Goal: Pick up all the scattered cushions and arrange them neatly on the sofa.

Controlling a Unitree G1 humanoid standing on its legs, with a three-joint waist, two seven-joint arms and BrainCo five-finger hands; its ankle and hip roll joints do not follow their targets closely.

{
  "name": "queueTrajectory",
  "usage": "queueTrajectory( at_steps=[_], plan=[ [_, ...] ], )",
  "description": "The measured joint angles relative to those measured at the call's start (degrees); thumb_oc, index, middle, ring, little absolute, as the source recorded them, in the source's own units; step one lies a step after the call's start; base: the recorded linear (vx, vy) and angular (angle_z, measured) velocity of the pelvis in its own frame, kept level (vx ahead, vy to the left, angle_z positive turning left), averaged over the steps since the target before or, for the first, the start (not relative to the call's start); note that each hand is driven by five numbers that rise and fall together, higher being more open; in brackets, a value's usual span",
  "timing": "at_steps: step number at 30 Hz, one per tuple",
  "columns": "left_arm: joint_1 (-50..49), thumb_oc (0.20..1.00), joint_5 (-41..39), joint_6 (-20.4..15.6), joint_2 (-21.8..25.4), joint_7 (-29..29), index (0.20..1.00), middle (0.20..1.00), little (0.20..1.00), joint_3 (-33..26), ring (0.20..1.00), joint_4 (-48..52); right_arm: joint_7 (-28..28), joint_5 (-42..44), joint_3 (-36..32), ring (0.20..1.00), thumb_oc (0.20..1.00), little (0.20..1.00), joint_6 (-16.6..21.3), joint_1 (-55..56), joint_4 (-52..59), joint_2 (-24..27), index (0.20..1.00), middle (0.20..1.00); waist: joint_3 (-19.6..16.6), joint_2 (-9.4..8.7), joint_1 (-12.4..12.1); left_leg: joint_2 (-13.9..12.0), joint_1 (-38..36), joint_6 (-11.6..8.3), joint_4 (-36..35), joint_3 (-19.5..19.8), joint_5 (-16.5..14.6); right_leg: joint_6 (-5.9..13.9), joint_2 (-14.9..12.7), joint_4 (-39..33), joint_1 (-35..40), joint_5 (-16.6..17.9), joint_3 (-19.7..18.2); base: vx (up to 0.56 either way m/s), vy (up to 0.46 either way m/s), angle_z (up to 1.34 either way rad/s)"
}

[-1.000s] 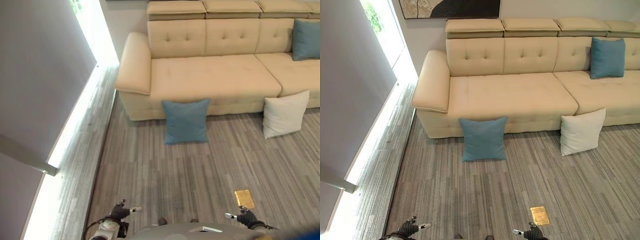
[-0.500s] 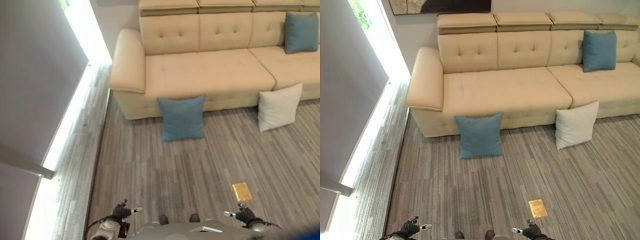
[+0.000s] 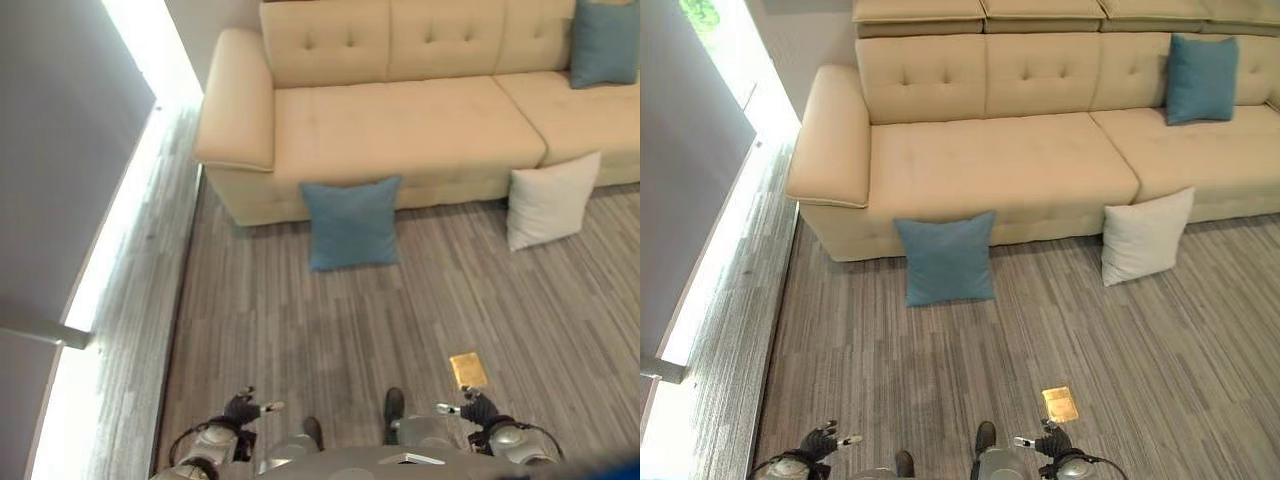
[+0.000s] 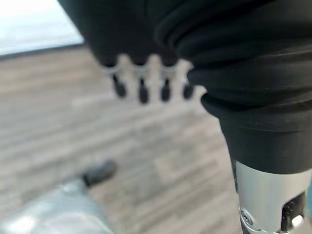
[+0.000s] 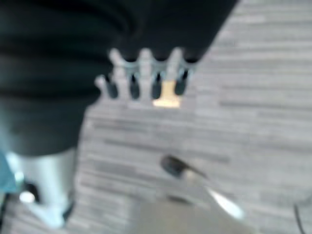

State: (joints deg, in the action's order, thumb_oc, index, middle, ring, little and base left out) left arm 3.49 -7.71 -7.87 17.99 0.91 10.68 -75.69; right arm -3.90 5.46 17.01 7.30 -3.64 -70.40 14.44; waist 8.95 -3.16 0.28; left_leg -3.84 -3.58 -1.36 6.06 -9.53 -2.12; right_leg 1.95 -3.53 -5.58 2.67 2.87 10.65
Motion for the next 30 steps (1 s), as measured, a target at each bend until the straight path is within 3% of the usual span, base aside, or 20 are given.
queueTrajectory(
  at_steps=[1, 2, 3, 6, 7, 8, 9, 12, 15, 16, 17, 18, 19, 20, 22, 23, 25, 27, 30],
  plan=[
    [-0.9, 1.000, -0.2, -0.1, -0.1, -0.3, 1.000, 1.000, 1.000, -0.1, 1.000, 0.0, 0.1, 0.1, -0.5, 1.000, 1.000, 1.000, 0.0, -0.1, 0.5, 0.8, 1.000, 1.000, -0.4, -0.24, -0.2, -0.5, 1.8, -2.31, 3.9, 0.9, 0.0, -1.90, 0.5, 0.2, 0.1, -0.2, 0.6, 0.11, -0.242, 0.41],
    [-0.6, 1.000, -0.5, -0.2, -0.6, -0.6, 1.000, 1.000, 1.000, -0.1, 1.000, 0.1, 0.3, 0.6, -1.0, 1.000, 1.000, 1.000, 0.3, -0.4, 1.5, 1.4, 1.000, 1.000, -0.3, -0.43, -0.8, -1.0, 5.6, -4.62, 10.3, 2.2, 0.2, -2.49, 0.3, 0.0, 0.5, -1.1, 1.5, 0.11, -0.112, 0.37],
    [0.2, 1.000, -0.7, -0.2, -1.2, -0.9, 1.000, 1.000, 1.000, 0.0, 1.000, 0.3, 0.4, 0.9, 0.4, 1.000, 1.000, 1.000, 0.6, -1.2, 0.8, 1.6, 1.000, 1.000, 0.5, -1.24, -1.4, -2.1, 11.4, -6.79, 20.5, 3.0, 0.6, -4.14, 0.7, 0.3, 1.3, -1.1, 2.6, 0.20, -0.053, 0.32],
    [-0.9, 1.000, -1.9, -0.2, -1.6, -1.1, 1.000, 1.000, 1.000, 0.0, 1.000, 0.3, 1.0, 1.0, 1.8, 1.000, 1.000, 1.000, 0.6, -1.7, 0.7, 1.9, 1.000, 1.000, 0.6, -1.16, -1.1, -1.7, 10.4, -6.43, 9.9, 3.4, 0.4, -3.58, 2.5, 0.0, 2.1, -3.0, 3.3, 0.20, 0.035, 0.07],
    [-0.9, 1.000, -1.9, -0.2, -1.6, -1.1, 1.000, 1.000, 1.000, 0.0, 1.000, 0.3, 1.0, 1.0, 1.8, 1.000, 1.000, 1.000, 0.6, -1.7, 0.7, 1.9, 1.000, 1.000, 0.6, -1.16, -1.1, -1.7, 10.4, -6.43, 9.9, 3.4, 0.4, -3.58, 2.5, 0.0, 2.1, -3.0, 3.3, 0.19, 0.076, 0.14],
    [-0.4, 1.000, -2.4, -0.2, -1.5, -1.0, 1.000, 1.000, 1.000, 0.0, 1.000, 0.2, 1.0, 1.1, 1.4, 1.000, 1.000, 1.000, 0.6, -1.7, 0.5, 2.1, 1.000, 1.000, 0.5, -0.95, -0.6, -0.5, 9.4, -5.09, -2.3, 2.0, 2.4, -2.98, 3.0, -0.1, 1.6, -4.2, 3.2, 0.15, 0.057, 0.25],
    [0.1, 1.000, -2.4, -0.2, -1.4, -1.0, 1.000, 1.000, 1.000, 0.0, 1.000, 0.1, 1.0, 1.3, 1.3, 1.000, 1.000, 1.000, 0.5, -1.7, 0.5, 2.1, 1.000, 1.000, 0.5, -0.99, -0.3, -0.3, 9.1, -5.00, -8.2, -1.1, 4.5, -2.90, 3.3, 0.1, 1.4, -4.3, 3.5, 0.15, 0.065, 0.14],
    [0.3, 1.000, -2.5, -0.2, -1.2, -1.1, 1.000, 1.000, 1.000, -0.1, 1.000, 0.1, 1.1, 2.2, 1.3, 1.000, 1.000, 1.000, 0.6, -1.8, 0.5, 2.2, 1.000, 1.000, 1.0, -1.13, -0.7, -1.3, 10.7, -4.62, -9.7, -2.0, 8.3, -3.07, 4.4, 0.0, 2.6, -5.3, 2.5, 0.24, 0.134, -0.24],
    [-3.5, 1.000, -2.8, -0.8, -2.3, -0.5, 1.000, 1.000, 1.000, 0.1, 1.000, 2.6, 0.9, 2.3, -0.2, 1.000, 1.000, 1.000, 0.7, -0.3, -0.2, 2.3, 1.000, 1.000, 0.2, -0.62, -1.0, -0.2, 10.3, -3.33, -6.6, -2.4, 8.2, -2.95, 4.2, 0.3, 3.9, -6.8, 2.3, 0.20, 0.177, -0.22],
    [-4.3, 1.000, -2.7, -1.6, -3.1, -0.7, 1.000, 1.000, 1.000, 0.3, 1.000, 2.6, 0.9, 2.3, -0.9, 1.000, 1.000, 1.000, 0.6, 0.5, -0.9, 2.2, 1.000, 1.000, -0.5, 0.02, -1.0, 0.6, 9.8, -1.96, -6.6, -2.5, 7.6, -2.18, 3.8, 0.4, 4.1, -7.4, 2.1, 0.17, 0.181, -0.05],
    [-4.3, 1.000, -2.7, -1.6, -3.6, -0.6, 1.000, 1.000, 1.000, 0.3, 1.000, 2.4, 0.9, 2.3, -1.0, 1.000, 1.000, 1.000, 0.6, 1.1, -0.9, 2.2, 1.000, 1.000, -0.5, 0.59, -1.0, 1.7, 8.3, 2.04, -8.6, -2.6, 7.4, -1.26, 3.0, 2.9, 3.9, -8.2, 2.1, 0.18, 0.188, -0.03],
    [-4.7, 1.000, -2.7, -1.6, -4.8, -0.1, 1.000, 1.000, 1.000, 0.5, 1.000, 2.4, 0.8, 2.3, -1.2, 1.000, 1.000, 1.000, 0.6, 1.2, -0.6, 1.8, 1.000, 1.000, 0.9, 2.06, -1.4, 1.9, 5.4, 3.45, -11.3, -3.1, 7.4, 1.25, 1.6, 13.2, 0.3, -10.4, 2.9, 0.12, 0.126, 0.02],
    [-4.8, 1.000, -2.7, -1.7, -5.2, 0.3, 1.000, 1.000, 1.000, 0.6, 1.000, 2.5, 0.8, 2.4, -1.3, 1.000, 1.000, 1.000, 0.6, 1.4, 0.1, 1.7, 1.000, 1.000, 1.4, 2.89, -1.4, 1.8, 4.3, 4.37, -11.2, -3.0, 6.8, 2.29, 0.5, 21.9, -2.7, -11.7, 2.9, 0.17, 0.109, 0.10],
    [-4.8, 1.000, -2.4, -2.0, -4.9, 0.5, 1.000, 1.000, 1.000, 1.1, 1.000, 2.4, 0.8, 2.4, -1.2, 1.000, 1.000, 1.000, 0.6, 1.4, 0.4, 1.3, 1.000, 1.000, 1.4, 2.84, -1.5, 2.4, 3.6, 4.94, -10.9, -2.6, 6.0, 3.23, -1.7, 30.8, -6.5, -13.4, 2.8, 0.16, 0.049, 0.28],
    [-4.9, 1.000, -1.7, -2.7, -3.7, 0.8, 1.000, 1.000, 1.000, 2.7, 1.000, 2.4, 0.6, 3.0, -0.9, 1.000, 1.000, 1.000, 0.9, 1.2, 1.4, 0.7, 1.000, 1.000, 1.9, 1.86, -1.9, 4.7, 2.1, 5.88, -10.7, -2.1, 3.4, 4.44, -6.1, 38.3, -11.6, -15.0, 1.5, 0.21, 0.027, 0.18],
    [-4.6, 1.000, -1.6, -2.6, -3.1, 0.9, 1.000, 1.000, 1.000, 2.9, 1.000, 2.3, 0.1, 3.4, -0.9, 1.000, 1.000, 1.000, 1.2, 0.8, 2.3, 0.3, 1.000, 1.000, 2.2, 1.27, -2.2, 5.7, 1.1, 6.03, -11.2, -1.6, 3.0, 4.54, -7.6, 38.6, -13.4, -15.2, 1.1, 0.19, -0.030, 0.15],
    [-4.5, 1.000, -1.6, -2.6, -2.5, 0.9, 1.000, 1.000, 1.000, 2.8, 1.000, 2.3, -0.3, 3.4, -0.9, 1.000, 1.000, 1.000, 1.2, 0.0, 3.2, -0.4, 1.000, 1.000, 2.5, 1.08, -2.2, 5.9, 0.2, 5.61, -11.2, -1.2, 2.7, 4.73, -8.1, 33.0, -14.3, -14.7, 1.2, 0.14, -0.051, 0.26],
    [-4.4, 1.000, -1.0, -2.7, -1.7, 0.9, 1.000, 1.000, 1.000, 2.7, 1.000, 2.4, -0.3, 3.4, -0.8, 1.000, 1.000, 1.000, 1.3, -0.9, 3.1, -0.6, 1.000, 1.000, 2.7, 0.57, -2.7, 6.0, -1.0, 5.26, -11.2, -1.4, 2.5, 4.67, -7.9, 25.5, -14.4, -11.8, 1.4, 0.18, -0.099, 0.26],
    [-5.4, 1.000, 0.0, -3.1, -1.4, 1.0, 1.000, 1.000, 1.000, 2.5, 1.000, 2.3, -0.7, 3.4, -0.8, 1.000, 1.000, 1.000, 2.0, -1.9, 3.9, -0.6, 1.000, 1.000, 2.8, 0.76, -3.1, 5.6, -2.9, 3.62, -11.2, -1.1, -0.2, 6.47, -7.2, 15.9, -16.3, -4.5, 1.0, 0.21, -0.119, 0.11]
  ],
)
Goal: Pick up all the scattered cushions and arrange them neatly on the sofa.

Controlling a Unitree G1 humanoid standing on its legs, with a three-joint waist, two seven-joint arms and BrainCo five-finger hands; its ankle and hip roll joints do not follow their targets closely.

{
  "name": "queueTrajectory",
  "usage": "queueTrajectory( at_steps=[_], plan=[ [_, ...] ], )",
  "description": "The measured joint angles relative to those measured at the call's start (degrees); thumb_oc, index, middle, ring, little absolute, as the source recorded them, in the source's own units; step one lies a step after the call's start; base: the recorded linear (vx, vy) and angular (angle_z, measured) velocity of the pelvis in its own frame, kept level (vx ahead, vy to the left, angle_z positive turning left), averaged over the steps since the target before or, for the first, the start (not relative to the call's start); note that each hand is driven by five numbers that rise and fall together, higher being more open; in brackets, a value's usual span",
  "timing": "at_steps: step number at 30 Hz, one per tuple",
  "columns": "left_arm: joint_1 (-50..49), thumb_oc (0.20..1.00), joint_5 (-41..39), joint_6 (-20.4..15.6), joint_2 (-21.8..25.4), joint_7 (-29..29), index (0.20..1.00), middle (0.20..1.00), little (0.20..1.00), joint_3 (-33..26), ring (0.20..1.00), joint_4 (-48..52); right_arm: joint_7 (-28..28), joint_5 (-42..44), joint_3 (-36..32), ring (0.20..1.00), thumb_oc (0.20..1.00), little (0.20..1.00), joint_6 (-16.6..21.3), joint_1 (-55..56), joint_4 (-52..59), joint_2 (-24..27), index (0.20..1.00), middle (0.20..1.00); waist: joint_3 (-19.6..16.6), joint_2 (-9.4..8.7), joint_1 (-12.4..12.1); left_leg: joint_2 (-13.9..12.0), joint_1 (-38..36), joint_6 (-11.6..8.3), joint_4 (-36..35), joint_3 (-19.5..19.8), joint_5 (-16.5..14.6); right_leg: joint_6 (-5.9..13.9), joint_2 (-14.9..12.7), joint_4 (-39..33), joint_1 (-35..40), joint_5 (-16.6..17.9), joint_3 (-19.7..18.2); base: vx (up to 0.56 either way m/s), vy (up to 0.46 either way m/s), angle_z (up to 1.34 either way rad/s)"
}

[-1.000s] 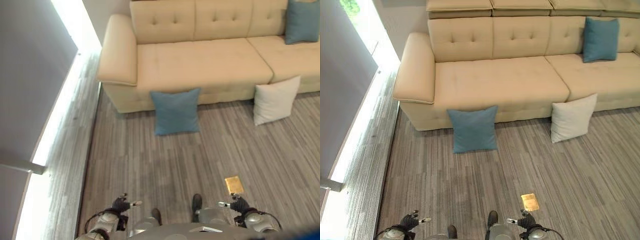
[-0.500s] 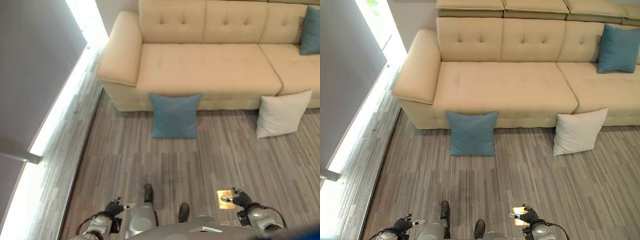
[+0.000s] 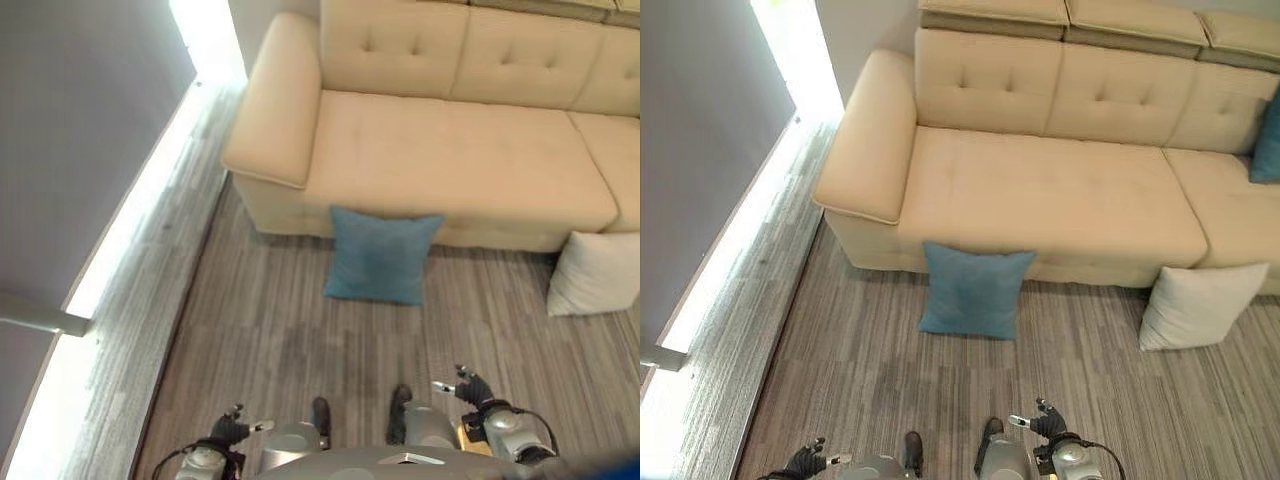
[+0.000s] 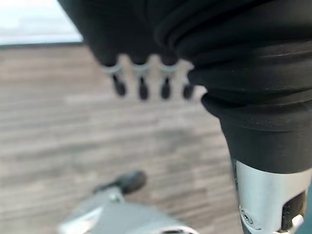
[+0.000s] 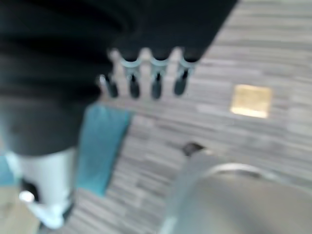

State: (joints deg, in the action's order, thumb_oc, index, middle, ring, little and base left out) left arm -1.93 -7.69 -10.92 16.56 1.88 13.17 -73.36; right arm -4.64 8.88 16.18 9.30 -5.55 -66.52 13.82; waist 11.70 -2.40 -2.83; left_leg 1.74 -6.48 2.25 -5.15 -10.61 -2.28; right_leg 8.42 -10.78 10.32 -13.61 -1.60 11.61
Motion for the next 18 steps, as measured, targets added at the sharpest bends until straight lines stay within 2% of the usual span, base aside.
queueTrajectory(
  at_steps=[2, 3, 4, 5, 6, 8, 9, 11, 12, 13, 14, 15, 16, 18],
  plan=[
    [-1.0, 1.000, 0.1, 0.0, 0.5, -0.1, 1.000, 1.000, 1.000, -0.2, 1.000, 0.0, 0.0, 0.0, -0.1, 1.000, 1.000, 1.000, 0.0, -0.4, 0.0, 0.0, 1.000, 1.000, -0.1, -0.33, 0.4, -0.1, -1.2, -0.64, 0.0, 0.5, -1.1, -0.39, 0.9, -5.2, 0.2, 3.8, -2.4, 0.22, -0.159, 0.19],
    [-1.8, 1.000, 0.3, -0.1, 0.5, -0.2, 1.000, 1.000, 1.000, -0.1, 1.000, 0.0, 0.0, 0.0, -0.4, 1.000, 1.000, 1.000, 0.0, 0.3, -0.6, 0.1, 1.000, 1.000, -0.4, -0.89, 1.5, -0.6, -3.5, -2.18, 0.0, 2.1, -2.4, -2.12, 1.6, -7.7, 2.7, 9.2, -3.4, 0.23, -0.227, 0.35],
    [-2.1, 1.000, 0.3, -0.3, -0.3, -0.3, 1.000, 1.000, 1.000, -0.1, 1.000, 0.0, 0.0, 0.0, -0.9, 1.000, 1.000, 1.000, -0.1, 0.9, -0.8, 0.6, 1.000, 1.000, -0.4, 0.61, 1.6, -2.2, -4.4, -2.79, 0.0, 2.3, -2.7, -3.19, 3.1, -8.5, 4.3, 8.7, -2.7, 0.21, -0.259, 0.39],
    [-2.4, 1.000, 0.4, -1.1, -0.6, -0.6, 1.000, 1.000, 1.000, -0.1, 1.000, 0.2, 0.0, 0.0, -1.0, 1.000, 1.000, 1.000, -0.1, 1.3, -0.9, 0.8, 1.000, 1.000, -0.8, 1.48, 1.3, -3.9, -3.9, -3.46, 2.7, 2.6, -2.5, -4.26, 4.9, -13.2, 8.3, 9.4, -2.0, 0.11, -0.233, 0.18],
    [-2.4, 1.000, 0.3, -1.2, -0.6, -0.7, 1.000, 1.000, 1.000, -0.2, 1.000, 0.2, 0.0, 0.0, -1.0, 1.000, 1.000, 1.000, -0.1, 1.7, -0.8, 0.8, 1.000, 1.000, -0.9, 1.24, 1.3, -4.3, -3.0, -3.95, 4.9, 3.2, -2.2, -4.96, 5.3, -15.9, 10.2, 10.1, -1.5, 0.08, -0.264, 0.25],
    [-1.8, 1.000, 0.2, -1.5, -0.6, -1.1, 1.000, 1.000, 1.000, -1.5, 1.000, 0.2, 0.0, 0.1, -1.4, 1.000, 1.000, 1.000, -0.1, 2.1, -0.8, 1.1, 1.000, 1.000, -0.9, 0.78, 1.5, -5.1, 0.6, -5.02, 12.0, 6.0, -1.9, -5.89, 5.4, -16.0, 11.4, 9.0, 0.5, 0.03, -0.236, 0.49],
    [-1.6, 1.000, 0.0, -2.2, -0.4, -1.5, 1.000, 1.000, 1.000, -2.0, 1.000, 0.3, 0.0, 0.1, -1.4, 1.000, 1.000, 1.000, -0.1, 2.5, -0.7, 1.3, 1.000, 1.000, -0.8, -0.13, 1.1, -5.5, 3.9, -7.67, 18.1, 7.3, -0.7, -6.60, 5.3, -15.7, 12.3, 7.5, 2.0, 0.04, -0.179, 0.67],
    [-1.4, 1.000, -0.7, -2.3, 0.2, -1.6, 1.000, 1.000, 1.000, -2.4, 1.000, 2.0, 0.0, 1.2, -1.3, 1.000, 1.000, 1.000, 0.3, 2.8, -0.5, 1.9, 1.000, 1.000, 0.1, -1.28, 0.2, -5.8, 10.1, -11.21, 28.8, 8.6, 0.1, -8.77, 5.5, -15.7, 13.0, 6.1, 3.9, 0.09, -0.109, 0.49],
    [-1.5, 1.000, -0.8, -2.3, 0.1, -1.7, 1.000, 1.000, 1.000, -2.4, 1.000, 2.4, -0.1, 1.5, -1.2, 1.000, 1.000, 1.000, 0.3, 2.7, -0.7, 2.6, 1.000, 1.000, 0.6, -1.44, -0.6, -5.9, 12.1, -11.30, 31.7, 9.6, 0.0, -9.39, 6.1, -15.7, 13.5, 5.8, 4.7, 0.18, -0.013, 0.34],
    [-2.0, 1.000, -0.8, -2.2, 0.0, -2.0, 1.000, 1.000, 1.000, -2.1, 1.000, 2.4, -0.1, 1.8, -1.2, 1.000, 1.000, 1.000, 0.4, 2.6, -0.8, 3.0, 1.000, 1.000, 0.6, -1.45, -0.8, -6.0, 12.3, -11.04, 28.1, 9.8, -0.1, -8.79, 6.9, -15.8, 14.2, 4.6, 5.5, 0.29, 0.069, 0.34],
    [-2.7, 1.000, -0.8, -2.2, 0.1, -2.0, 1.000, 1.000, 1.000, -2.0, 1.000, 2.4, -0.1, 2.8, -1.3, 1.000, 1.000, 1.000, 0.5, 1.8, -0.9, 3.4, 1.000, 1.000, 0.8, -1.13, -0.2, -5.7, 11.4, -10.44, 14.7, 9.3, 0.6, -8.03, 8.0, -16.0, 14.3, 3.2, 6.2, 0.34, 0.104, 0.32],
    [-1.8, 1.000, -0.8, -1.7, -0.7, -1.9, 1.000, 1.000, 1.000, -1.6, 1.000, 2.9, -0.1, 2.9, -1.1, 1.000, 1.000, 1.000, 0.4, 1.6, -0.6, 3.2, 1.000, 1.000, 0.8, -0.86, 0.9, -5.7, 10.8, -9.61, 8.0, 9.3, 1.6, -8.10, 8.7, -16.0, 14.3, 2.9, 6.0, 0.23, 0.088, 0.27],
    [1.2, 1.000, -0.9, 1.9, -0.8, -1.2, 1.000, 1.000, 1.000, 0.1, 1.000, 3.5, -0.2, 2.8, -0.1, 1.000, 1.000, 1.000, 0.4, 1.7, -0.2, 3.6, 1.000, 1.000, 0.9, -0.36, 0.8, -5.7, 10.9, -8.61, 3.7, 9.0, 3.0, -8.24, 9.2, -15.9, 14.6, 2.9, 5.9, 0.15, 0.076, 0.09],
    [5.2, 1.000, -1.0, 0.5, -1.4, -1.5, 1.000, 1.000, 1.000, 2.2, 1.000, 4.7, 0.1, 2.5, 0.6, 1.000, 1.000, 1.000, 0.4, 1.0, 0.3, 3.7, 1.000, 1.000, 1.2, -0.46, 0.3, -5.8, 10.7, -8.45, 0.2, 8.1, 5.3, -8.43, 9.8, -15.7, 15.0, 2.6, 5.5, 0.21, 0.160, -0.34]
  ],
)
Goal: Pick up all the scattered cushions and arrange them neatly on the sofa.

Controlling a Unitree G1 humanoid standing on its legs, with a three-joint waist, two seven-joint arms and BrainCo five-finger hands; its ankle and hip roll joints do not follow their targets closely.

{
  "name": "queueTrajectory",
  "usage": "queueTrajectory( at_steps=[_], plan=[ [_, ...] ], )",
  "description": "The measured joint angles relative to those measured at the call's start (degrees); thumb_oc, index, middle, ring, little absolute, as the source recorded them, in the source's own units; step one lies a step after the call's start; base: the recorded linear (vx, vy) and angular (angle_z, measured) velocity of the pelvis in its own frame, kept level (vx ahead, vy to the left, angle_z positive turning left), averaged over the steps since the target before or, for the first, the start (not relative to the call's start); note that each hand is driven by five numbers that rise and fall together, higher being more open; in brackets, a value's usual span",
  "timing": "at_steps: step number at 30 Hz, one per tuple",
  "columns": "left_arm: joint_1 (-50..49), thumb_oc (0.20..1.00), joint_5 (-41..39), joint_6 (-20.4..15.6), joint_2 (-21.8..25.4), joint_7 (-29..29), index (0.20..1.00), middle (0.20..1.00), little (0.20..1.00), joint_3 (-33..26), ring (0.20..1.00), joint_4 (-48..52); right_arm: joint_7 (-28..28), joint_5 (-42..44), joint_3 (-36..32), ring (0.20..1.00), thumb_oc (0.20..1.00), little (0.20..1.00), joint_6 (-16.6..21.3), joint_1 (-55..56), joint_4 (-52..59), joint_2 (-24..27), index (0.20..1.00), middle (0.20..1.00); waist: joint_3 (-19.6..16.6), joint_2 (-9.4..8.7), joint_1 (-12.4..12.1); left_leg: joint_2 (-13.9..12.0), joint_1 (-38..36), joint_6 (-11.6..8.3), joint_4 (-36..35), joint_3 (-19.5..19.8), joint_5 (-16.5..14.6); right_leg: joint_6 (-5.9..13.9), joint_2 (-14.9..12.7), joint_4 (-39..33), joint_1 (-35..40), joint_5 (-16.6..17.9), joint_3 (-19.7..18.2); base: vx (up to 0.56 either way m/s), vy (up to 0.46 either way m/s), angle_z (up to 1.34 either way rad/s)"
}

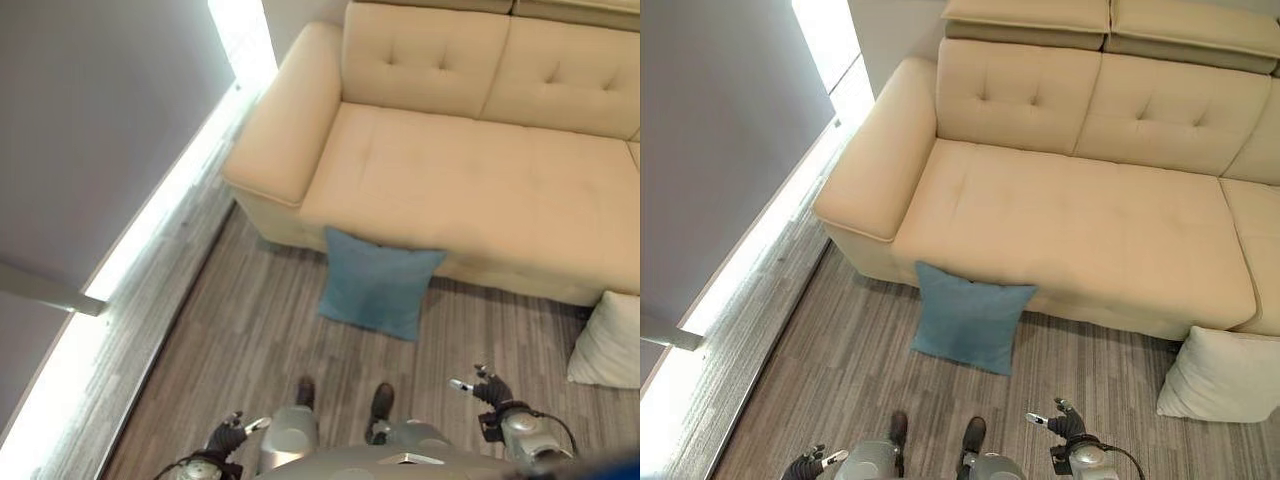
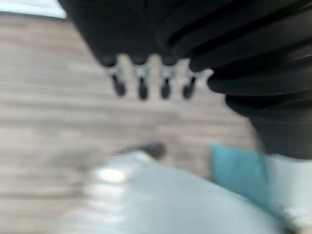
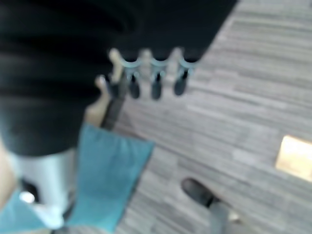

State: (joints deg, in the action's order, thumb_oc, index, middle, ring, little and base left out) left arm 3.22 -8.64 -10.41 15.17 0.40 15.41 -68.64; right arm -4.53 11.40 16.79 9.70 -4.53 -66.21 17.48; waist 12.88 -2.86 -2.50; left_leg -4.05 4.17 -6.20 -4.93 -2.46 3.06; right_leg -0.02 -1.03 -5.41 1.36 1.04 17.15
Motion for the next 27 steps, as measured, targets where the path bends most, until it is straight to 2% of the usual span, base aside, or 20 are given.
queueTrajectory(
  at_steps=[2, 4, 5, 7, 8, 12, 13, 14, 16, 17, 19, 20, 21, 22, 23, 24, 25, 26, 27],
  plan=[
    [2.5, 1.000, -1.2, -1.2, -1.2, 0.0, 1.000, 1.000, 1.000, -2.2, 1.000, -1.2, -0.1, -0.6, -0.6, 1.000, 1.000, 1.000, 0.4, -0.6, -0.8, -0.3, 1.000, 1.000, -0.1, 0.08, 2.0, 0.6, -1.7, 0.56, 0.5, -0.9, 1.1, -0.22, 0.6, -0.2, 1.4, -0.4, -2.4, 0.24, 0.228, -0.70],
    [2.4, 1.000, -1.9, -1.0, -2.0, -0.1, 1.000, 1.000, 1.000, -2.0, 1.000, -3.2, -0.3, -1.5, -0.7, 1.000, 1.000, 1.000, -0.1, 0.0, -1.8, 0.3, 1.000, 1.000, -1.3, 1.70, 3.5, 1.1, -4.4, 1.37, 0.3, -2.3, 1.1, -0.10, 0.9, -0.1, 2.5, -1.1, -4.7, 0.18, 0.212, -0.75],
    [2.3, 1.000, -1.9, -1.0, -2.2, -0.1, 1.000, 1.000, 1.000, -2.1, 1.000, -3.3, -0.3, -1.5, -0.8, 1.000, 1.000, 1.000, -0.5, 1.1, -1.9, 0.5, 1.000, 1.000, -1.5, 2.00, 3.6, 1.3, -5.6, 4.42, -0.3, -3.5, 0.6, 0.09, 0.4, 0.1, 2.8, -1.1, -5.7, 0.10, 0.150, -0.60],
    [2.2, 1.000, -1.9, -1.0, -2.1, 0.0, 1.000, 1.000, 1.000, -2.1, 1.000, -3.4, -0.2, -1.6, -0.7, 1.000, 1.000, 1.000, -0.9, 2.7, -2.1, 0.5, 1.000, 1.000, -1.8, 2.26, 3.2, 2.4, -6.2, 6.00, -0.3, -5.2, 0.0, 0.99, -0.7, 0.3, 2.5, -0.7, -6.7, 0.12, 0.178, -0.41],
    [2.3, 1.000, -1.9, -0.8, -1.5, -0.1, 1.000, 1.000, 1.000, -2.1, 1.000, -3.6, -0.1, -1.6, -0.6, 1.000, 1.000, 1.000, -1.3, 2.7, -2.1, 0.0, 1.000, 1.000, -1.8, 2.82, 3.6, 3.4, -6.2, 7.32, -0.3, -5.8, -1.0, 1.77, -2.1, 4.5, 0.4, -1.9, -7.3, 0.13, 0.196, -0.32],
    [2.0, 1.000, -1.9, 0.1, 0.2, 0.0, 1.000, 1.000, 1.000, -2.1, 1.000, -3.7, 0.0, -1.6, -0.4, 1.000, 1.000, 1.000, -1.2, 0.3, -0.4, -1.1, 1.000, 1.000, -1.5, 4.00, 3.1, 3.6, -8.9, 8.89, -0.2, -7.6, -2.3, 4.53, -4.5, 23.9, -7.7, -7.0, -8.5, 0.11, 0.093, -0.22],
    [2.0, 1.000, -1.9, 0.0, 0.9, 0.0, 1.000, 1.000, 1.000, -2.1, 1.000, -3.6, 0.0, -1.7, -0.1, 1.000, 1.000, 1.000, -1.2, -0.3, -0.3, -1.2, 1.000, 1.000, -1.8, 3.58, 2.9, 4.5, -9.3, 9.52, 0.0, -7.9, -3.5, 5.61, -7.1, 27.1, -9.7, -7.7, -8.6, 0.22, 0.046, -0.05],
    [2.2, 1.000, -1.9, 0.0, 1.3, 0.0, 1.000, 1.000, 1.000, -2.2, 1.000, -3.4, 0.1, -1.7, 0.1, 1.000, 1.000, 1.000, -1.2, -0.5, 0.4, -1.3, 1.000, 1.000, -2.0, 3.11, 2.6, 4.9, -9.7, 9.57, -0.3, -7.9, -4.2, 5.69, -7.9, 27.5, -10.9, -7.8, -8.7, 0.18, 0.013, -0.19],
    [1.4, 1.000, -2.0, 0.4, 1.6, 0.0, 1.000, 1.000, 1.000, -2.6, 1.000, -4.3, 0.2, -2.8, 0.5, 1.000, 1.000, 1.000, -0.9, -1.6, 1.5, -1.4, 1.000, 1.000, -2.0, 2.80, 2.7, 4.5, -10.6, 9.23, -0.3, -9.0, -4.4, 5.82, -8.2, 25.2, -12.1, -7.6, -8.3, 0.09, -0.036, -0.28],
    [0.7, 1.000, -2.0, 0.3, 1.6, 0.0, 1.000, 1.000, 1.000, -2.6, 1.000, -4.7, 0.3, -3.1, 0.6, 1.000, 1.000, 1.000, -1.0, -1.6, 0.9, -1.4, 1.000, 1.000, -2.0, 2.56, 2.8, 4.5, -11.1, 8.99, -0.3, -9.5, -4.5, 6.74, -8.1, 22.6, -12.0, -6.5, -8.1, 0.14, -0.069, -0.14],
    [0.9, 1.000, -2.0, 0.3, 1.7, 0.1, 1.000, 1.000, 1.000, -2.8, 1.000, -4.7, 0.4, -3.9, 0.8, 1.000, 1.000, 1.000, -1.3, -1.2, 0.2, -1.7, 1.000, 1.000, -2.4, 1.65, 3.1, 4.2, -11.6, 8.26, -0.3, -9.7, -5.5, 7.11, -8.0, 18.0, -13.2, -3.8, -4.5, 0.18, -0.101, -0.10],
    [0.7, 1.000, -2.0, 0.3, 1.5, 0.1, 1.000, 1.000, 1.000, -3.2, 1.000, -4.7, 0.4, -3.9, 1.0, 1.000, 1.000, 1.000, -1.4, -1.2, -0.1, -1.8, 1.000, 1.000, -2.5, 1.28, 3.4, 3.6, -11.9, 8.07, -0.3, -9.4, -6.3, 5.84, -6.9, 14.2, -13.2, -0.2, -4.0, 0.21, -0.145, 0.00],
    [0.5, 1.000, -2.0, 0.4, 1.0, 0.1, 1.000, 1.000, 1.000, -3.2, 1.000, -4.7, 0.4, -3.9, 1.0, 1.000, 1.000, 1.000, -1.4, -1.1, -0.5, -1.5, 1.000, 1.000, -2.6, 1.70, 3.8, 2.8, -12.2, 7.55, -0.3, -9.1, -6.6, 4.13, -5.7, 12.6, -11.9, 0.6, -3.7, 0.21, -0.159, 0.09],
    [0.4, 1.000, -1.9, 0.4, 0.4, 0.0, 1.000, 1.000, 1.000, -3.1, 1.000, -4.7, 0.4, -3.8, 0.9, 1.000, 1.000, 1.000, -1.4, -1.1, -1.2, -1.2, 1.000, 1.000, -2.6, 2.34, 4.3, 1.4, -12.3, 6.87, 0.5, -8.5, -6.5, 3.33, -3.6, 9.7, -8.9, 0.9, -4.5, 0.18, -0.222, 0.18],
    [0.2, 1.000, -1.9, 0.4, 0.1, 0.0, 1.000, 1.000, 1.000, -3.1, 1.000, -4.7, 0.4, -3.8, 0.8, 1.000, 1.000, 1.000, -1.4, -0.1, -1.2, -1.1, 1.000, 1.000, -2.8, 2.03, 4.4, 0.3, -12.4, 6.68, 3.2, -6.9, -6.4, 2.45, -2.3, 6.0, -5.3, 1.2, -4.3, 0.15, -0.238, 0.26],
    [0.8, 1.000, -2.0, 0.3, -0.1, 0.0, 1.000, 1.000, 1.000, -3.1, 1.000, -4.7, 0.3, -3.8, 0.7, 1.000, 1.000, 1.000, -1.4, 0.5, -1.1, -0.8, 1.000, 1.000, -3.0, 1.28, 4.4, -0.1, -11.3, 5.14, 7.3, -5.5, -5.8, 1.45, -2.1, 2.3, -1.8, 2.0, -2.8, 0.12, -0.252, 0.44],
    [1.2, 1.000, -2.0, 0.2, -0.4, 0.0, 1.000, 1.000, 1.000, -3.1, 1.000, -4.6, 0.4, -3.8, 0.7, 1.000, 1.000, 1.000, -1.4, 1.1, -1.2, -0.6, 1.000, 1.000, -3.2, 0.75, 4.5, -0.1, -10.1, 3.67, 10.0, -4.2, -5.2, 1.55, -2.2, 0.6, -0.2, 1.9, -1.9, 0.04, -0.154, 0.51],
    [1.9, 1.000, -2.0, -0.1, -0.7, 0.0, 1.000, 1.000, 1.000, -3.1, 1.000, -4.5, 0.3, -3.8, 0.7, 1.000, 1.000, 1.000, -1.4, 1.2, -1.1, -0.6, 1.000, 1.000, -3.3, 0.22, 4.2, -0.2, -8.0, 0.86, 13.8, -3.1, -4.7, 1.41, -2.3, 0.1, 0.3, 1.7, -1.2, 0.07, -0.123, 0.43],
    [3.1, 1.000, -2.0, -0.1, -1.0, 0.0, 1.000, 1.000, 1.000, -3.1, 1.000, -4.3, 0.3, -3.7, 1.2, 1.000, 1.000, 1.000, -1.3, 0.6, -1.1, -0.6, 1.000, 1.000, -2.6, -0.77, 3.3, -0.3, -3.0, -1.96, 22.2, -2.0, -4.4, 0.31, -2.3, 0.2, 0.1, 1.4, -0.5, 0.05, -0.064, 0.17]
  ],
)
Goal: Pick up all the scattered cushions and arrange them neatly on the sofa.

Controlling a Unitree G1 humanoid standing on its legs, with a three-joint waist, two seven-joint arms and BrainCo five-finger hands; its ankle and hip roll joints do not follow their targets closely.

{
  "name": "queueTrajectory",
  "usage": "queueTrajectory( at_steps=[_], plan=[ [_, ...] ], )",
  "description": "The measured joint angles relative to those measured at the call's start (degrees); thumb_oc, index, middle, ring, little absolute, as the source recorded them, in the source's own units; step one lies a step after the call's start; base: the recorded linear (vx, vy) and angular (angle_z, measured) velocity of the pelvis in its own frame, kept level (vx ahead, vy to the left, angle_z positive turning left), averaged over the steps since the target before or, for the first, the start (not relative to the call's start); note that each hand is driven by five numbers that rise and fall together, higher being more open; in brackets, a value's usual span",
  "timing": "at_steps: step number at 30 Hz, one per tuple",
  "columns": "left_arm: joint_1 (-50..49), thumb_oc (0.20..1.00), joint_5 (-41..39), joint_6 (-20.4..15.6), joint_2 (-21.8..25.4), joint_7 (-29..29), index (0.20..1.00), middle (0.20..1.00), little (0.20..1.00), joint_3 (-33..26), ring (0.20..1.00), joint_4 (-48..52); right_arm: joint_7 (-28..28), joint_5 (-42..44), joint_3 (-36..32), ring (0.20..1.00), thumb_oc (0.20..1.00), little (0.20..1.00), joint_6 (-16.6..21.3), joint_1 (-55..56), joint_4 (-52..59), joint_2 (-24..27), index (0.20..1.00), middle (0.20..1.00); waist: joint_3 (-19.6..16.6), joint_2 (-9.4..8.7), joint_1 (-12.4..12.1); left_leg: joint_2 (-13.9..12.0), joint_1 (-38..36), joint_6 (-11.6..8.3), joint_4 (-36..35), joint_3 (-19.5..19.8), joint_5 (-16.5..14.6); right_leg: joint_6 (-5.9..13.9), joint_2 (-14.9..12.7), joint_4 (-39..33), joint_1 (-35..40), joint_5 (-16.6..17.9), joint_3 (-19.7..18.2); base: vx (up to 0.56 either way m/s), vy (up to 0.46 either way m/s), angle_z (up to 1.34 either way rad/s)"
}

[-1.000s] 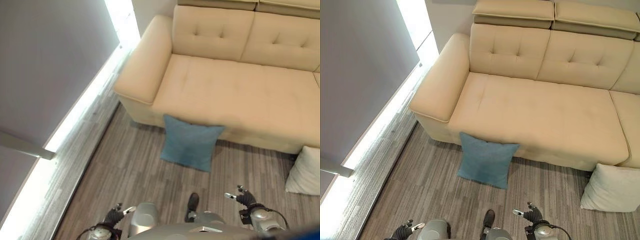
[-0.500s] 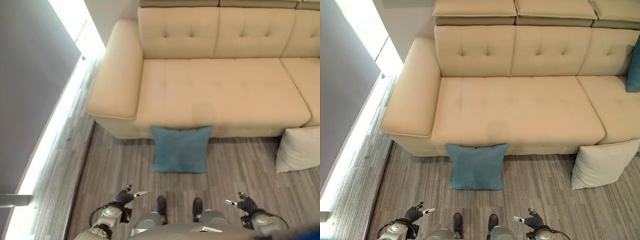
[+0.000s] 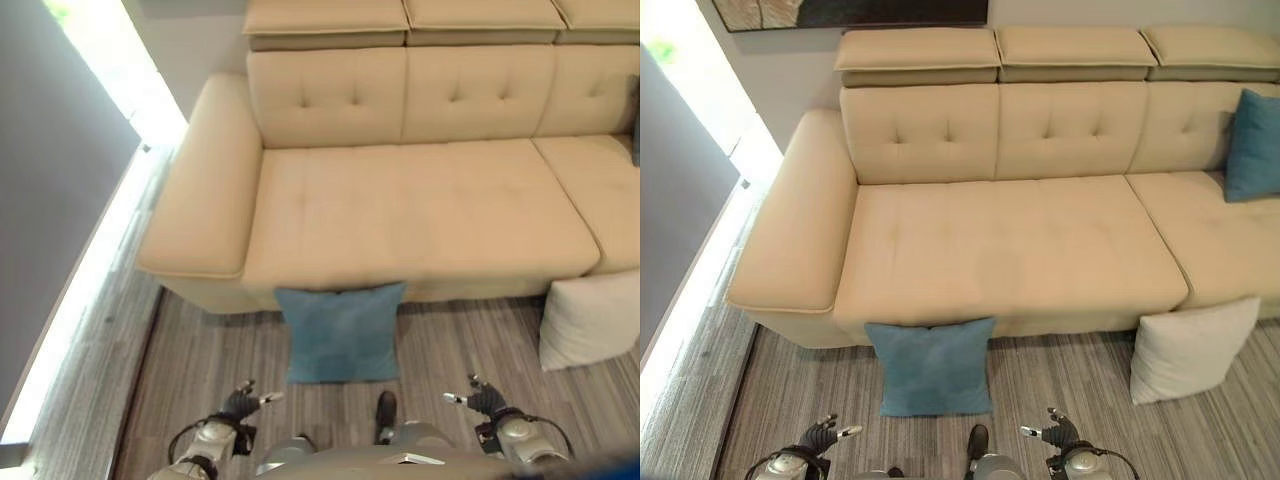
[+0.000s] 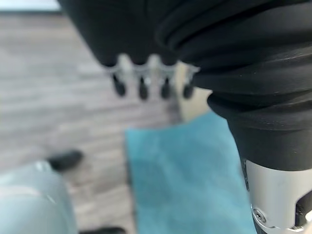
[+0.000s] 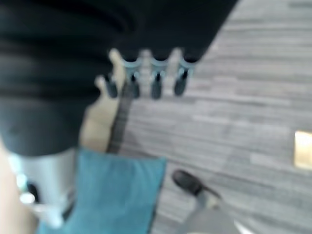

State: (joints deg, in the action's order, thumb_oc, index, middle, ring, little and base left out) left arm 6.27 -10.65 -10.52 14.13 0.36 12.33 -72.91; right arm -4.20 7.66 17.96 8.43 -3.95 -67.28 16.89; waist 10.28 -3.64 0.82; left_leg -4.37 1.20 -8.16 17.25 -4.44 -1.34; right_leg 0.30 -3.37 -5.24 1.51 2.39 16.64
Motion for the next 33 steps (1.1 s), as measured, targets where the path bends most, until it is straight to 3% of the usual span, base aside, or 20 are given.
queueTrajectory(
  at_steps=[2, 5, 7, 9, 11, 13, 14, 17, 19, 21, 22, 23, 25, 26, 29, 33],
  plan=[
    [-0.7, 1.000, 0.0, 0.1, -0.1, 0.0, 1.000, 1.000, 1.000, 0.0, 1.000, 1.3, 0.0, 0.0, 0.8, 1.000, 1.000, 1.000, 0.1, -0.8, -0.3, 0.2, 1.000, 1.000, 0.2, -0.18, -0.4, -0.4, 1.8, -0.44, 1.6, 1.0, -0.3, -0.65, 0.7, 0.0, 0.1, -0.2, 0.6, 0.10, 0.023, 0.00],
    [-1.4, 1.000, -0.1, 0.2, 0.0, 0.0, 1.000, 1.000, 1.000, 0.3, 1.000, 1.5, 0.0, 0.1, 0.6, 1.000, 1.000, 1.000, 0.0, -0.6, -0.2, 0.8, 1.000, 1.000, 0.4, -0.18, 0.9, -4.4, 0.0, -0.31, -13.7, -2.1, 1.1, -0.97, 1.8, 0.0, 0.8, -2.0, 2.4, 0.15, 0.078, 0.36],
    [-1.8, 1.000, -0.1, 0.2, 0.0, 0.0, 1.000, 1.000, 1.000, 1.0, 1.000, 1.8, 0.0, 0.1, 0.7, 1.000, 1.000, 1.000, 0.0, -0.1, -0.2, 1.2, 1.000, 1.000, 0.2, 0.58, 1.2, -6.1, -0.8, -0.74, -19.8, 1.2, 3.2, -0.37, 3.3, 0.0, 1.0, -2.6, 1.7, 0.13, 0.130, -0.08],
    [-2.1, 1.000, -0.1, 0.4, 0.0, 0.0, 1.000, 1.000, 1.000, 1.0, 1.000, 1.6, 0.0, 0.1, 0.7, 1.000, 1.000, 1.000, 0.1, -0.6, -0.1, 1.6, 1.000, 1.000, 0.2, 0.75, 1.1, -4.9, -0.6, -0.30, -19.8, 5.0, 4.0, -0.42, 3.7, 0.0, 1.0, -2.7, 0.5, 0.12, 0.167, -0.42],
    [-1.8, 1.000, -0.1, 0.3, -0.1, 0.0, 1.000, 1.000, 1.000, 1.1, 1.000, 1.8, -0.1, 0.1, 0.5, 1.000, 1.000, 1.000, 0.1, -0.2, 0.0, 2.4, 1.000, 1.000, -0.4, 1.81, 1.6, -3.3, -0.5, 0.62, -19.4, 2.2, 4.6, -0.64, 3.5, -0.1, 1.0, -2.5, 0.3, 0.13, 0.213, -0.15],
    [-1.4, 1.000, 0.0, 0.3, 0.1, 0.1, 1.000, 1.000, 1.000, 1.1, 1.000, 1.7, -0.3, 0.0, 0.1, 1.000, 1.000, 1.000, 0.0, 1.7, -0.1, 2.7, 1.000, 1.000, -0.9, 2.81, 1.6, -1.6, -2.3, 3.63, -22.1, -0.4, 4.4, -0.19, 2.7, 0.1, 1.1, -2.3, -0.5, 0.08, 0.194, -0.15],
    [-1.0, 1.000, 0.0, 0.1, 0.3, 0.2, 1.000, 1.000, 1.000, 1.1, 1.000, 1.9, -0.3, 0.0, -0.7, 1.000, 1.000, 1.000, 0.0, 2.2, -0.1, 2.1, 1.000, 1.000, -0.8, 3.00, 1.3, 0.3, -2.4, 5.72, -22.5, -1.4, 3.5, 0.65, 0.7, 2.5, -0.5, -2.7, -1.9, 0.04, 0.194, -0.25],
    [0.0, 1.000, 0.0, 0.0, 1.1, 0.7, 1.000, 1.000, 1.000, 1.1, 1.000, 1.9, -0.3, 0.1, -0.7, 1.000, 1.000, 1.000, 0.0, 1.5, 1.1, 1.8, 1.000, 1.000, -0.3, 3.64, 1.2, 2.6, -1.6, 7.39, -22.4, -2.1, 3.3, 1.99, -2.1, 5.0, -2.8, -3.2, -3.5, -0.05, 0.068, -0.06],
    [0.9, 1.000, -0.5, 0.0, 2.4, 1.5, 1.000, 1.000, 1.000, 1.0, 1.000, 2.4, -0.2, 0.7, -0.7, 1.000, 1.000, 1.000, 0.1, 0.7, 2.1, 1.6, 1.000, 1.000, 0.1, 3.70, 1.0, 3.8, -0.4, 7.49, -22.0, -2.0, 3.3, 2.91, -3.4, 5.8, -4.5, -3.6, -4.5, -0.14, 0.088, 0.11],
    [10.9, 1.000, -4.1, 3.9, 5.1, 2.4, 1.000, 1.000, 1.000, 3.8, 1.000, 0.9, 0.8, 2.4, 1.7, 1.000, 1.000, 1.000, 0.4, -3.9, 1.2, 2.7, 1.000, 1.000, 1.5, 3.42, 0.5, 4.4, 3.3, 8.20, -20.7, -2.6, 3.2, 3.86, -4.1, 7.9, -8.9, -4.2, -5.8, -0.36, 0.041, -0.16],
    [16.7, 1.000, -6.2, 1.8, 8.7, 5.5, 1.000, 1.000, 1.000, 6.7, 1.000, 5.9, -0.8, 3.1, 2.3, 1.000, 1.000, 1.000, 0.7, -9.5, 2.3, 2.1, 1.000, 1.000, 3.7, 2.27, -0.2, 4.7, 7.7, 8.01, -17.5, -4.1, 3.4, 4.25, -5.0, 13.0, -14.3, -4.7, -8.1, -0.60, -0.002, -0.45],
    [14.3, 1.000, -6.7, -2.2, 9.3, 6.5, 1.000, 1.000, 1.000, 4.0, 1.000, 16.9, -1.6, 3.5, 1.4, 1.000, 1.000, 1.000, 2.2, -10.9, 3.5, 2.2, 1.000, 1.000, 4.0, 2.58, 0.1, 4.8, 11.2, 6.49, -14.2, -2.8, 2.6, 5.30, -5.4, 14.6, -17.3, -4.9, -8.1, -0.35, -0.038, -0.38],
    [19.5, 1.000, -7.7, -3.9, 5.3, 8.0, 1.000, 1.000, 1.000, 5.2, 1.000, 16.6, -3.8, 4.5, 0.4, 1.000, 1.000, 1.000, 1.7, -14.3, 3.6, 2.6, 1.000, 1.000, 7.7, 3.28, 0.4, 4.9, 15.7, 6.28, -12.3, -2.0, 2.2, 4.83, -5.5, 15.9, -20.8, -4.6, -7.3, -0.24, -0.044, 0.20],
    [21.9, 1.000, -8.6, -3.9, 5.1, 9.2, 1.000, 1.000, 1.000, 6.3, 1.000, 16.6, -5.0, 4.8, 0.4, 1.000, 1.000, 1.000, 2.0, -16.4, 5.1, 2.6, 1.000, 1.000, 8.6, 3.47, 0.4, 4.9, 20.7, 6.27, -9.7, -1.7, 2.2, 4.90, -5.9, 18.3, -26.0, -5.1, -7.9, -0.16, -0.043, 0.12],
    [32.0, 1.000, -10.9, -3.6, 5.2, 11.8, 1.000, 1.000, 1.000, 6.1, 1.000, 8.9, -8.2, 5.2, 0.5, 1.000, 1.000, 1.000, 2.4, -28.5, 5.1, 3.9, 1.000, 1.000, 16.6, 2.47, 1.5, 4.3, 30.2, 7.71, -8.8, -1.7, 4.3, 3.38, -5.9, 22.4, -37.0, -4.1, -8.0, -0.13, -0.027, 0.05],
    [36.5, 1.000, -13.2, -3.5, 5.5, 15.0, 1.000, 1.000, 1.000, 7.2, 1.000, 6.0, -12.6, 5.5, 0.6, 1.000, 1.000, 1.000, 3.3, -37.4, 4.9, 6.8, 1.000, 1.000, 19.5, 1.98, 2.0, 3.9, 37.0, 7.59, -8.9, -2.0, 6.0, 2.19, -5.7, 24.3, -45.1, -3.3, -8.5, -0.04, -0.010, -0.04]
  ],
)
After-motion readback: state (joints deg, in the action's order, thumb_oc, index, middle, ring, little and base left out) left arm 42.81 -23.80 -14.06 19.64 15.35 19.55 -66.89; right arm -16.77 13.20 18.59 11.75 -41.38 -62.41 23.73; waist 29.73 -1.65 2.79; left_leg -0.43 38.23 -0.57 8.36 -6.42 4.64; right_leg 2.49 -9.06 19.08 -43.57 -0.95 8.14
